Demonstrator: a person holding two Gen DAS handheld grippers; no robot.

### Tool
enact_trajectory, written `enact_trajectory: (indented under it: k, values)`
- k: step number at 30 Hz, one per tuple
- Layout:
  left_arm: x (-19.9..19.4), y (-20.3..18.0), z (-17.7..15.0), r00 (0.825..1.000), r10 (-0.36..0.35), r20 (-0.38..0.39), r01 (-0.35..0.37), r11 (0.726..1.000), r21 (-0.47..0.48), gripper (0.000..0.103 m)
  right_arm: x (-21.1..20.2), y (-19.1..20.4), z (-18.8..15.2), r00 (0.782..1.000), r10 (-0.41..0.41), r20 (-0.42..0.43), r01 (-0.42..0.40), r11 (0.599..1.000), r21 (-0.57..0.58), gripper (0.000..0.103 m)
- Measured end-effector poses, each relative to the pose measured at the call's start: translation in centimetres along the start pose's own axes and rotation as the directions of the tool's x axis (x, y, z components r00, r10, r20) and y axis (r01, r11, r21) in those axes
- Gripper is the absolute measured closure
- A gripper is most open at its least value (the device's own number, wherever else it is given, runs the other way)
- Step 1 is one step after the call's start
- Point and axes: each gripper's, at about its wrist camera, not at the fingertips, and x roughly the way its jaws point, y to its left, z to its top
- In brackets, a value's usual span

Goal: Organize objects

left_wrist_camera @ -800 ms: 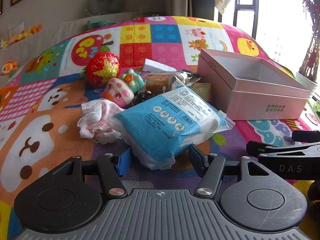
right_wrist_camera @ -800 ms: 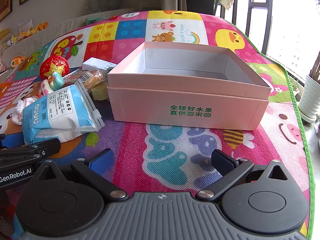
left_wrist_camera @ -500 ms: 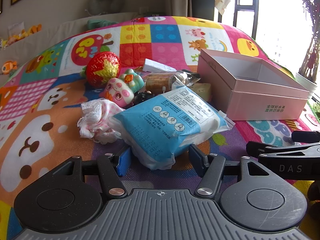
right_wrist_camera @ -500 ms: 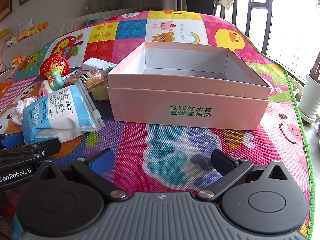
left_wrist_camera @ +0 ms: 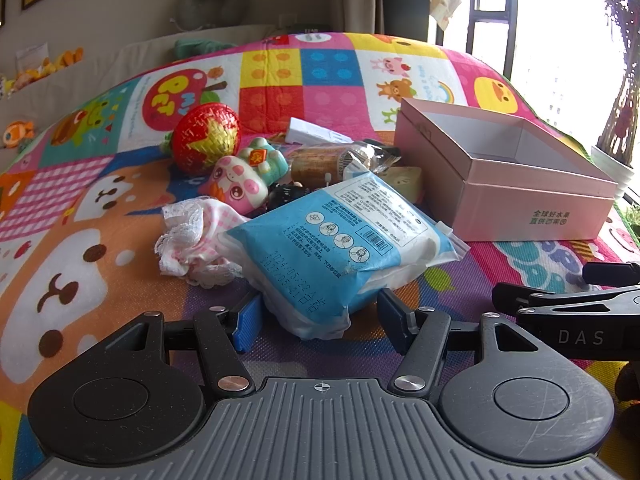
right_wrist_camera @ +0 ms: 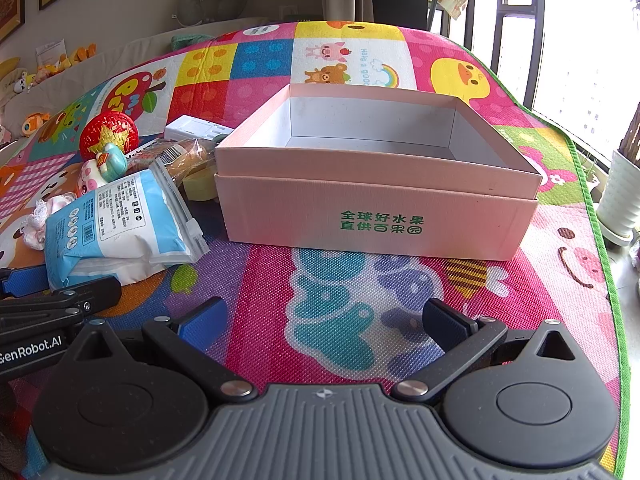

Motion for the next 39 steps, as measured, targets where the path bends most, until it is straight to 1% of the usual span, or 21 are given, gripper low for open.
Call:
enact_trajectory:
  k: [31,33,37,39]
  values:
    - [-0.21,-0.17,-0.01,1.000,0.007,-0.001,-0.007,1.000,0.007,0.037,0.13,-0.22,-0.03,1.000,0.003,-0.001,-0.003,1.000,0.001,0.000]
    - [-0.20,-0.16,-0.01,1.000,0.006,-0.001,-0.006,1.000,0.007,0.037,0.22,-0.29,-0.07,1.000,0.015,-0.006,-0.015,1.000,-0.012,0.000]
    - [-0.14,0.34,-0.04,1.000,-0.025,0.006,0.025,1.000,-0.017,0.037,0.07,-0.65,0.12,0.997,0.059,-0.044,-0.062,0.997,-0.048,0.000]
    - [-0.24,0.30,-0.11,1.000,-0.028,0.000,0.028,1.000,0.010,0.037,0.04,-0.53,0.02,0.997,0.063,-0.051,-0.066,0.996,-0.055,0.000]
